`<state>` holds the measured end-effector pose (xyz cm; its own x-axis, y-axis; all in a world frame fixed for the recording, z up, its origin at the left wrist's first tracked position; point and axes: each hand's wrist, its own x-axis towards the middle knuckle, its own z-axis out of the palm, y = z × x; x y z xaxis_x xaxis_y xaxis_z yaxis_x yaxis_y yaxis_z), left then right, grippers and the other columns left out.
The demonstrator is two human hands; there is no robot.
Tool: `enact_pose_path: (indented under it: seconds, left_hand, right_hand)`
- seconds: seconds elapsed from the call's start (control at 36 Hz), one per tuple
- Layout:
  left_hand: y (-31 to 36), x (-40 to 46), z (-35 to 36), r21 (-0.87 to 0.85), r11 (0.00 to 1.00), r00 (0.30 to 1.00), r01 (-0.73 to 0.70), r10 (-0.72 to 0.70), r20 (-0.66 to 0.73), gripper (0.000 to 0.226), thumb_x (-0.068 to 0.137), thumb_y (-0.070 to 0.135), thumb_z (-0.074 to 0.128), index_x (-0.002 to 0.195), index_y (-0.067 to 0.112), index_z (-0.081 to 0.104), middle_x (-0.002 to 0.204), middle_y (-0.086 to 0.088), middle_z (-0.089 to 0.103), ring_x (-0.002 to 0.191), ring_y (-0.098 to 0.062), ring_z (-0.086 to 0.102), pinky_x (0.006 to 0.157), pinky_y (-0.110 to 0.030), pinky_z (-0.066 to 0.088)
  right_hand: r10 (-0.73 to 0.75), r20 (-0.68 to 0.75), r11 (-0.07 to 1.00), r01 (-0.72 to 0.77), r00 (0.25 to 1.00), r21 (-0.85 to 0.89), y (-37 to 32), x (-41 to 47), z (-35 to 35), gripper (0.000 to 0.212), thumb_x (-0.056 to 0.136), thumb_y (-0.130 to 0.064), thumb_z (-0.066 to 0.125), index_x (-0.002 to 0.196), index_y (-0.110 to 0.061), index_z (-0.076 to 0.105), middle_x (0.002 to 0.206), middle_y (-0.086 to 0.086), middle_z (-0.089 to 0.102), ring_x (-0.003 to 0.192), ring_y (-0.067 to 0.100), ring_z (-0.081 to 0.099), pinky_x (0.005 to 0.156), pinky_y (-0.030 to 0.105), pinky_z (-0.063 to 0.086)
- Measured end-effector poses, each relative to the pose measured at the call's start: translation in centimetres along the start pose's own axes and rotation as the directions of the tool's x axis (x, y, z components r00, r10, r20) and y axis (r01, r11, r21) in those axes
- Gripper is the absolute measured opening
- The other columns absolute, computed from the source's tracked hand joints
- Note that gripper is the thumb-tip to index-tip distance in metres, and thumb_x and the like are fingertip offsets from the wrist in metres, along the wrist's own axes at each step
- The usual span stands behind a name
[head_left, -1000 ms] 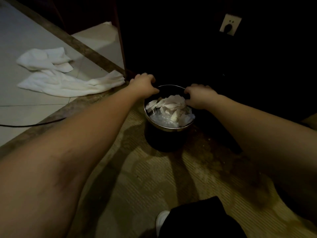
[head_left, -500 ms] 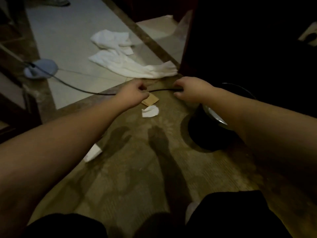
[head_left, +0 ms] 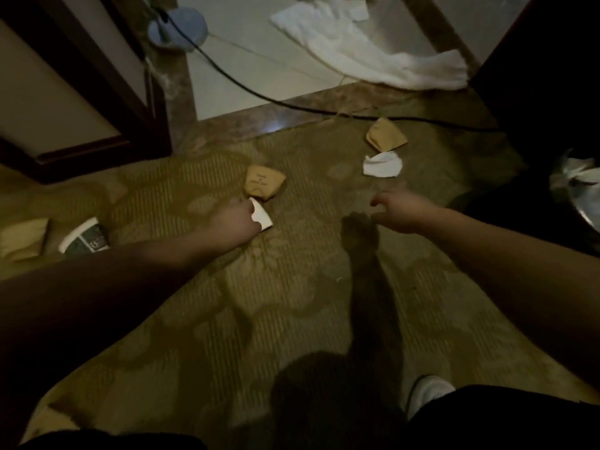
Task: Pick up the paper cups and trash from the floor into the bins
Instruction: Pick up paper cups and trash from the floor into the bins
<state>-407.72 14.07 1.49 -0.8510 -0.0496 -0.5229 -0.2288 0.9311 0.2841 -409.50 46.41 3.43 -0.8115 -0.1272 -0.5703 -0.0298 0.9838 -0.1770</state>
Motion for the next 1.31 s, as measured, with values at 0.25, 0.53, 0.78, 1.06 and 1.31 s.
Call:
enact_pose_path:
  seconds: [0.25,0.53,0.78,1.06,1.31]
  left_hand:
    - [-2.0,3.6,2.8,-0.227,0.958,0.979,0.172,-0.192,-0.066,0.070,0.087,0.036,0.073,0.137,0.001,0.041,0.139,-0.020,0.044,0.127,-0.034,0.047,0.104,-0.043,0.041]
    - [-1.4,5.3,5.9,-0.358,0.894,0.940,0.270,-0.325,-0.102,0.068,0.084,0.026,0.078,0.139,0.005,0.044,0.137,-0.013,0.050,0.125,-0.030,0.049,0.100,-0.040,0.042]
    - [-2.6,3.7,7.4,-0.603,0.759,0.918,0.244,-0.381,-0.108,0.049,0.096,0.018,0.061,0.142,0.011,0.046,0.134,-0.011,0.057,0.118,-0.025,0.058,0.089,-0.037,0.052]
    - [1.1,3.6,3.5,-0.892,0.429,0.956,0.139,-0.294,0.008,0.036,0.093,0.025,0.066,0.126,0.013,0.062,0.110,-0.005,0.072,0.098,-0.023,0.070,0.079,-0.039,0.057]
    - [3.6,8.9,-0.7,-0.912,0.392,0.935,0.121,-0.353,-0.027,0.027,0.094,0.022,0.066,0.115,0.005,0.066,0.101,-0.007,0.072,0.079,-0.016,0.070,0.047,-0.021,0.052]
  right_hand:
    - [0.077,-0.039,0.997,-0.078,0.996,-0.017,2.0,6.3,2.5,0.048,0.093,-0.023,0.062,0.139,-0.018,0.049,0.143,0.010,0.041,0.130,0.032,0.042,0.105,0.050,0.043]
    - [0.047,-0.210,0.998,-0.039,0.976,0.043,4.6,12.4,2.1,0.066,0.091,-0.016,0.062,0.150,-0.018,0.033,0.155,0.012,0.031,0.141,0.034,0.030,0.109,0.053,0.037]
    - [0.093,-0.156,0.996,-0.093,0.983,0.006,5.1,16.5,1.3,0.046,0.094,-0.015,0.057,0.137,-0.005,0.048,0.140,0.022,0.047,0.128,0.041,0.046,0.105,0.050,0.041]
    - [0.246,-0.079,0.963,-0.253,0.966,-0.093,5.6,16.9,1.2,0.035,0.096,-0.024,0.061,0.121,0.000,0.059,0.112,0.018,0.059,0.105,0.033,0.060,0.085,0.042,0.050]
    - [0.103,-0.090,0.986,-0.114,0.991,-0.118,6.8,15.4,3.9,0.038,0.097,-0.038,0.057,0.126,-0.014,0.062,0.138,0.015,0.043,0.127,0.039,0.044,0.106,0.046,0.041]
